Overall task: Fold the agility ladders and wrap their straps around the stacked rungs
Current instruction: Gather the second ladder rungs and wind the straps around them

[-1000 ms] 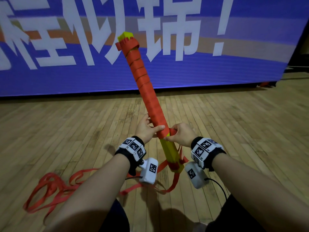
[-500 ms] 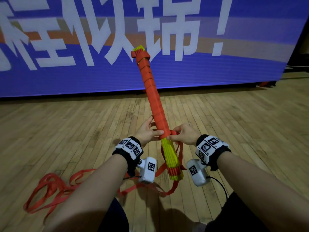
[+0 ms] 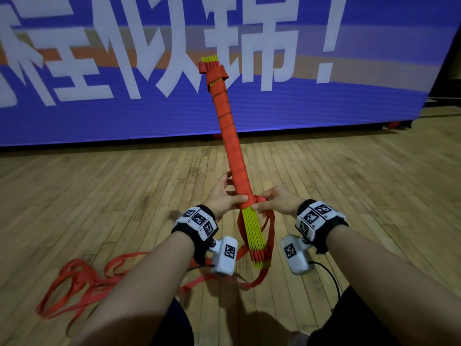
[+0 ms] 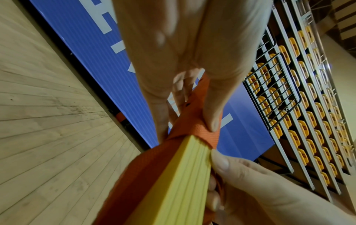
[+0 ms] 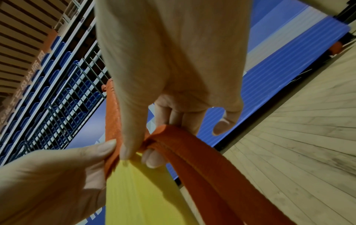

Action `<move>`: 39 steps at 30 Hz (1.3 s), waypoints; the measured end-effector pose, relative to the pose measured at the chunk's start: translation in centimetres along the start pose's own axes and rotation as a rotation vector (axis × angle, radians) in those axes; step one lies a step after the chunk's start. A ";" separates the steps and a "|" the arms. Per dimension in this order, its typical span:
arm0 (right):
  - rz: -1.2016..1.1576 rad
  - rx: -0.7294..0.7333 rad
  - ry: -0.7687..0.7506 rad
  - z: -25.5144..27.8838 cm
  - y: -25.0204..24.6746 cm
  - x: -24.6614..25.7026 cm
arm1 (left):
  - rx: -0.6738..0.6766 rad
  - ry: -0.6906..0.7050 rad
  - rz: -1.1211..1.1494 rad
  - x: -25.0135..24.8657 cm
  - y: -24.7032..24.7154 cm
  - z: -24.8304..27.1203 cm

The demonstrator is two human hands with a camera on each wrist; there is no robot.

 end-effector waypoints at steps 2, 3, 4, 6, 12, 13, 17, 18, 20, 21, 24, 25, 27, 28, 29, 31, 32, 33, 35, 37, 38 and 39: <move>-0.006 -0.007 0.000 0.0 -0.1 -0.1 | -0.015 -0.003 -0.005 0.1 0.1 0.0; -0.010 -0.009 -0.001 0.0 -0.2 -0.1 | -0.019 -0.006 -0.010 0.2 0.1 -0.1; -0.018 -0.011 -0.001 0.1 -0.3 -0.2 | -0.025 -0.009 -0.013 0.2 0.2 -0.1; -0.046 -0.017 -0.003 0.1 -0.5 -0.3 | -0.043 -0.010 -0.013 0.3 0.3 -0.2; -0.194 -0.057 -0.025 0.1 -0.4 -0.3 | -0.099 -0.008 0.001 0.5 -0.3 -0.7; -0.209 -0.053 -0.031 0.1 -0.2 -0.3 | -0.103 -0.005 -0.004 0.5 -0.4 -0.7; -0.175 -0.056 -0.027 0.0 0.2 0.2 | -0.112 0.005 -0.020 0.6 -0.6 -0.7; -0.150 -0.049 -0.026 -0.1 0.3 0.3 | -0.114 0.006 -0.024 0.6 -0.6 -0.7; -0.099 -0.028 -0.036 -0.3 0.6 0.3 | -0.111 0.008 -0.037 0.7 -0.5 -0.7; -0.082 -0.022 -0.042 -0.3 0.7 0.2 | -0.104 0.006 -0.040 0.8 -0.5 -0.7; -0.073 -0.027 -0.052 -0.3 0.6 0.0 | -0.088 0.005 -0.039 0.8 -0.3 -0.7; -0.073 -0.028 -0.052 -0.3 0.6 0.0 | -0.087 0.007 -0.041 0.7 -0.3 -0.7; -0.082 -0.040 -0.054 -0.2 0.5 0.1 | -0.096 0.013 -0.040 0.6 -0.3 -0.7; -0.085 -0.052 -0.059 -0.2 0.5 0.2 | -0.103 0.014 -0.036 0.6 -0.2 -0.8; -0.080 -0.068 -0.062 -0.1 0.6 0.3 | -0.112 0.014 -0.032 0.5 -0.2 -0.7; -0.039 -0.115 -0.059 -0.1 0.5 0.5 | -0.131 0.011 -0.033 0.5 0.0 -0.6; -0.011 -0.141 -0.060 -0.1 0.5 0.7 | -0.134 0.009 -0.035 0.4 0.0 -0.5; 0.006 -0.162 -0.064 0.0 0.5 0.8 | -0.131 0.007 -0.031 0.3 0.1 -0.4; -0.003 -0.181 -0.083 0.1 0.4 1.0 | -0.105 -0.012 0.012 0.1 0.2 -0.3; -0.016 -0.192 -0.094 0.3 0.2 1.1 | -0.048 -0.030 0.068 0.0 0.2 -0.1; -0.018 -0.198 -0.092 0.4 0.0 1.0 | -0.017 -0.031 0.083 -0.2 0.2 0.0; -0.018 -0.201 -0.088 0.4 -0.2 1.0 | 0.009 -0.031 0.084 -0.3 0.3 0.1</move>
Point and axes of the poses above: each hand's wrist, its own z-axis away from the middle knuckle, its own y-axis out of the palm, x = y × z, the point moved 3 cm from there along -z, towards the middle knuckle, and after that the axes turned 2 degrees about -z, right-handed, at the moved point
